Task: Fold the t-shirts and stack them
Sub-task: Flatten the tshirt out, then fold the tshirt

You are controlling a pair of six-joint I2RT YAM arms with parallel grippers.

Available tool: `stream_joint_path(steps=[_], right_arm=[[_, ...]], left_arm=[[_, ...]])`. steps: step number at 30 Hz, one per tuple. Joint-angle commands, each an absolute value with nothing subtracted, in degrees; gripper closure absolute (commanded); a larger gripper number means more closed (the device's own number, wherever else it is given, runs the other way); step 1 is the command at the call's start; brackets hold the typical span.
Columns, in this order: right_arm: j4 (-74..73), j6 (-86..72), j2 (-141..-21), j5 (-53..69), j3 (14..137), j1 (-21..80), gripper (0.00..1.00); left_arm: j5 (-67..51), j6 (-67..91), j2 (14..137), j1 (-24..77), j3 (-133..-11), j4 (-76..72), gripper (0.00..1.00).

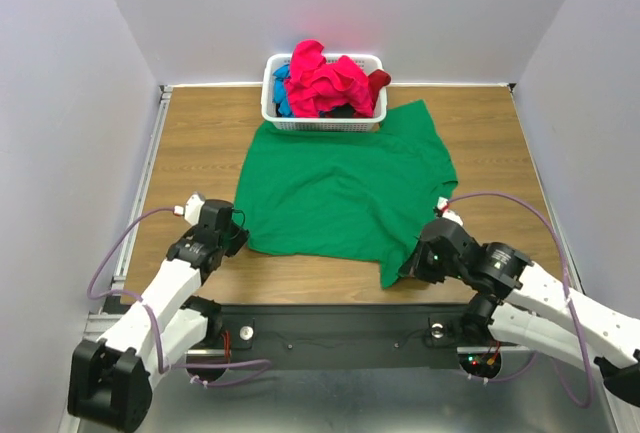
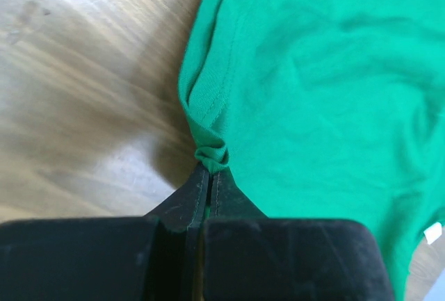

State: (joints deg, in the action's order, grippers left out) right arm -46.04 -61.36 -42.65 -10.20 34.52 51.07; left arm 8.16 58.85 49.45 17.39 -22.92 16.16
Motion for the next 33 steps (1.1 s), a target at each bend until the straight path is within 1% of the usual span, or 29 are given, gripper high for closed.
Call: stream_joint_path(steps=[1, 2, 5, 9, 11, 14, 17, 22, 27, 33], right_arm=[[-52.6, -61.1, -40.6, -0.4, 36.5, 51.4, 0.99], [-53.0, -61.5, -40.3, 5.4, 34.8, 51.4, 1.0], [-55.3, -63.9, -37.9, 11.2, 32.0, 51.4, 0.99], [-73.9, -68.2, -33.3, 2.7, 37.9, 51.3, 1.0], [-77.1, -70.7, -30.1, 2.0, 39.7, 51.4, 1.0], [-75.5, -72.7, -28.3, 2.9, 36.1, 51.4, 1.0], [-69.4, -72.7, -28.8, 4.0, 33.2, 51.4, 1.0], [-68.2, -71.7, -32.8, -3.2, 36.6, 51.3, 1.0], [-65.4, -71.2, -38.5, -10.6, 39.9, 51.4, 1.0], [-59.4, -70.0, -46.6, -21.9, 45.5, 51.3, 1.0]], left_arm=[[10.7, 59.6, 44.1, 17.3, -24.5, 24.9, 1.0], [10.8, 59.7, 43.2, 17.3, -24.5, 25.6, 1.0], [8.8, 60.6, 40.3, 17.3, -22.4, 24.9, 1.0], [8.8, 62.4, 39.9, 17.3, -21.6, 25.9, 1.0], [9.2, 63.3, 40.1, 17.3, -22.1, 27.2, 1.0], [8.9, 63.8, 39.3, 17.3, -22.5, 27.9, 1.0], [8.4, 64.1, 38.2, 17.3, -22.5, 28.0, 1.0], [6.6, 64.1, 37.4, 17.3, -22.7, 28.5, 1.0], [6.7, 63.7, 39.3, 17.3, -23.7, 26.6, 1.0], [6.2, 61.8, 47.4, 17.3, -27.6, 21.4, 1.0]])
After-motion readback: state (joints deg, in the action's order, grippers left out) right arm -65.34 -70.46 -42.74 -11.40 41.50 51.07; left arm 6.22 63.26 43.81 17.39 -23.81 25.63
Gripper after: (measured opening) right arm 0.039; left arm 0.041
